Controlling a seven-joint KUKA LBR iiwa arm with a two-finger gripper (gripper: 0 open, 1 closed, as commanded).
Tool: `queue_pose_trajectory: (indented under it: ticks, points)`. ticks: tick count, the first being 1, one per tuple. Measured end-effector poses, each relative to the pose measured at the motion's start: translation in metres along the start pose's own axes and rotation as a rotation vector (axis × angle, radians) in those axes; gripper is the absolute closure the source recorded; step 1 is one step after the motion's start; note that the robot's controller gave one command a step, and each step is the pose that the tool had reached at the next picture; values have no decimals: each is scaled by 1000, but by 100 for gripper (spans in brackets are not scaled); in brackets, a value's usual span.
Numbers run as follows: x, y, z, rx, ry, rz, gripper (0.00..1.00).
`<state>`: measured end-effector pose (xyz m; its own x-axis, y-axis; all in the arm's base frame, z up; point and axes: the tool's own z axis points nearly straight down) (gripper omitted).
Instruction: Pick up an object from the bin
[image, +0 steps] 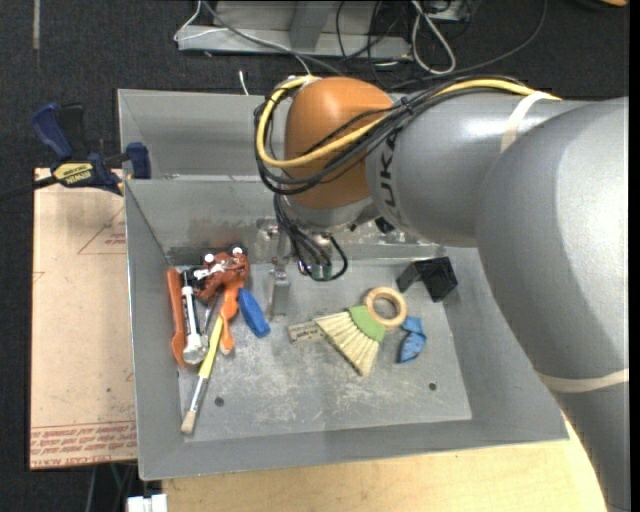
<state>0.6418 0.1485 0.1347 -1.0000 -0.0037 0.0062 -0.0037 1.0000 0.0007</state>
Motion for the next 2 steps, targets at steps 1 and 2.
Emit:
queue_pose_trajectory:
  ticks: [1, 2]
  points:
    - [-2, -1, -5, -1, -8, 3, 0]
    - [-4, 44, 12, 0, -10, -364, 0]
